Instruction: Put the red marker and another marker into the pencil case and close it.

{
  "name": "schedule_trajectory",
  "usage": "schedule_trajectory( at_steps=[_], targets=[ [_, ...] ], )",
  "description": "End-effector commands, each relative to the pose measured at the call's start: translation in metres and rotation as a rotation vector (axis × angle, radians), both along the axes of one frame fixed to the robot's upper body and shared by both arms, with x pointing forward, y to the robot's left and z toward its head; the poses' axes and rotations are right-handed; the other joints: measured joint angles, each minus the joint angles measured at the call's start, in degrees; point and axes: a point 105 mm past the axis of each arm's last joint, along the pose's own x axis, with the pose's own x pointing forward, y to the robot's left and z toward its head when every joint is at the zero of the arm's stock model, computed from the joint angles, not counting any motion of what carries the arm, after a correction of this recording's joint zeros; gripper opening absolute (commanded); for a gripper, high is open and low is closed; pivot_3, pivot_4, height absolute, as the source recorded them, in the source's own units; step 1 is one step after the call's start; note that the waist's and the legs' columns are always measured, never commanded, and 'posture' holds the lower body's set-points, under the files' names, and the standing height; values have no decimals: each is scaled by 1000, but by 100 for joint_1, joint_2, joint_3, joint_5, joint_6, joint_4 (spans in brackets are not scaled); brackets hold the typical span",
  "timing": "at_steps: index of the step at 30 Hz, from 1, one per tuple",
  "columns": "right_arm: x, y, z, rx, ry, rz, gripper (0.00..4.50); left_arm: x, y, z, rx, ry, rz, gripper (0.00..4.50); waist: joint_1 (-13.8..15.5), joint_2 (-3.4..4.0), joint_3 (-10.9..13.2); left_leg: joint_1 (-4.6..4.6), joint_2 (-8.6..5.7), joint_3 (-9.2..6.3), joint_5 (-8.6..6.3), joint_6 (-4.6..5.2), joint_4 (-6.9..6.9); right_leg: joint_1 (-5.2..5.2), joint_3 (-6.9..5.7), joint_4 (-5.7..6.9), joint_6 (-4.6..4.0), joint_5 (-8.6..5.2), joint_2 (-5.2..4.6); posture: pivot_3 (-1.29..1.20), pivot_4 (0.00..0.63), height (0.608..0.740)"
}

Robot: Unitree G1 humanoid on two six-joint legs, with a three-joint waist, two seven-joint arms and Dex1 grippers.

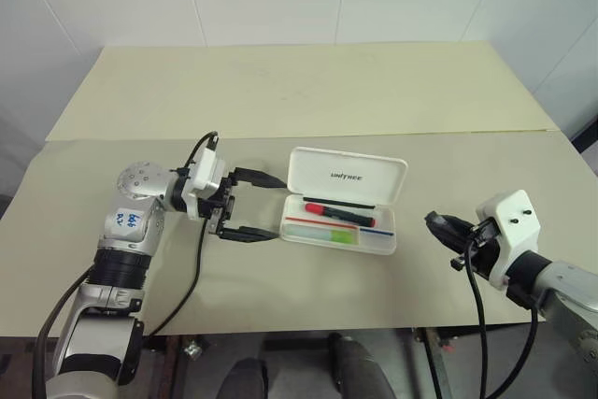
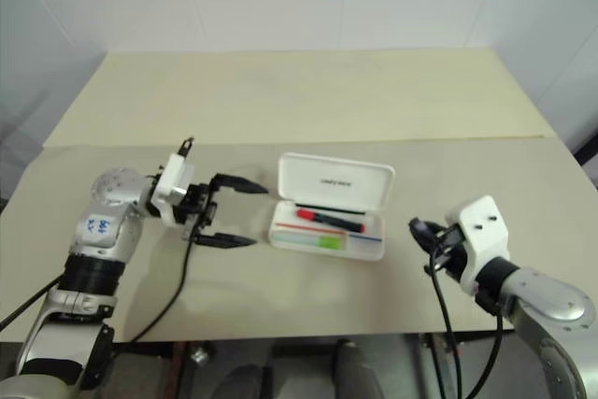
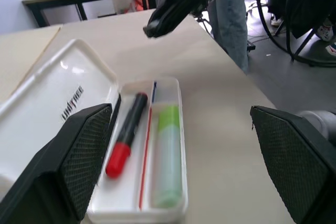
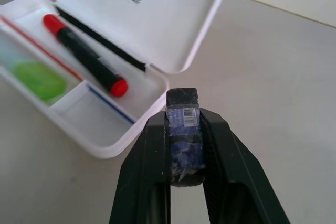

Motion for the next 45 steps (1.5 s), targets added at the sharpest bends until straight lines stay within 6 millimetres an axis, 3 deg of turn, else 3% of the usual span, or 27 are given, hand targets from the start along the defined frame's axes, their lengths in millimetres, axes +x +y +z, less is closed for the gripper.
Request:
schedule_trajectory(
  at_steps=[1,13,16,22,29,43,44,45],
  targets=[
    [-4,18,8,-43,-19,106,414,0,10,3,6,-29,5,4500,6,-4,2,0,0,0,0,0,1,1,0,-1,0,0,0,0,150,740],
    [16,44,11,-136,-18,279,414,5,36,2,-37,-16,63,4500,80,-7,4,-4,2,3,-5,6,-4,-4,-4,-5,14,9,-2,0,150,740],
    [19,49,-3,-165,32,341,414,6,46,-3,-6,-16,102,4500,83,-7,4,-7,2,3,-9,7,-5,-8,-4,-6,15,9,-4,0,150,740],
    [15,53,-33,-219,123,434,414,3,42,0,-21,-30,94,4500,85,-7,4,-19,3,3,-13,13,-9,-18,-9,-16,16,9,-5,0,150,740],
    [30,54,-32,-228,98,439,414,1,40,2,-28,-38,93,4500,80,-7,4,-20,3,3,-14,11,1,-16,-9,-19,21,15,-6,0,150,740],
    [34,58,-19,-226,56,462,414,-1,36,4,-36,-47,94,4500,82,-6,4,-34,4,3,-14,11,1,-32,-10,-13,20,15,-6,0,150,740],
    [34,58,-19,-225,55,464,1138,-1,36,4,-37,-48,93,4500,81,-7,4,-42,3,3,-14,11,4,-40,-10,-11,21,15,-6,0,150,740],
    [34,59,-18,-224,53,469,1357,-1,35,4,-38,-49,92,4500,82,-6,4,-54,3,3,-14,11,9,-53,-10,-5,21,15,-7,0,150,740]
  ],
)
